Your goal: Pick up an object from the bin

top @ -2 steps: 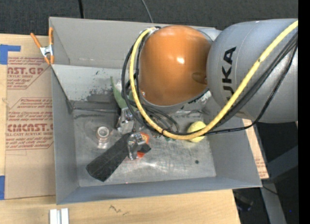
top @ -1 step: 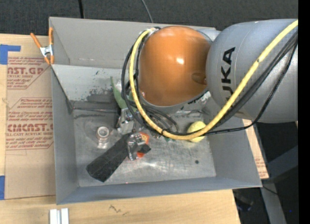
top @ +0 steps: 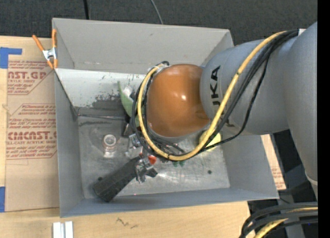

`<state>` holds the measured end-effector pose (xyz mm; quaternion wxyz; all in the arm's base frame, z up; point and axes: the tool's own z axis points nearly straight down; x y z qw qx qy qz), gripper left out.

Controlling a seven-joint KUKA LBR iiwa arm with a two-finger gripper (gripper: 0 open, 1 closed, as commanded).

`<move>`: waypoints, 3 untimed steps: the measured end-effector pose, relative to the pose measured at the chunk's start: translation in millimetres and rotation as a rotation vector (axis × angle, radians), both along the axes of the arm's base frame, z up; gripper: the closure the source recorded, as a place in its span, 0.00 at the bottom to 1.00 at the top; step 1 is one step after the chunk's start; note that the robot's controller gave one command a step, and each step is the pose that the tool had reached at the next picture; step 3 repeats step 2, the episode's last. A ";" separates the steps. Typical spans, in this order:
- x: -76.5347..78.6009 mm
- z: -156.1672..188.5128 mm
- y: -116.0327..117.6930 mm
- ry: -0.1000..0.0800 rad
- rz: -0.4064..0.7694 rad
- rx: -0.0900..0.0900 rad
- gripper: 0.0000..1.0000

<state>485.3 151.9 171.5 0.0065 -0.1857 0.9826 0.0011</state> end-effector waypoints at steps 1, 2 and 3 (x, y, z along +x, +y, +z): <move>0.0 0.0 0.0 0.000 0.000 0.000 1.00; 8.3 49.1 -12.9 0.020 -0.018 -0.007 1.00; 8.3 49.1 -12.9 0.020 -0.018 -0.007 1.00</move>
Offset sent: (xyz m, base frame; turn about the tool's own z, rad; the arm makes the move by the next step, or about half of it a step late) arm 0.0195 -0.0223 0.0923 0.0359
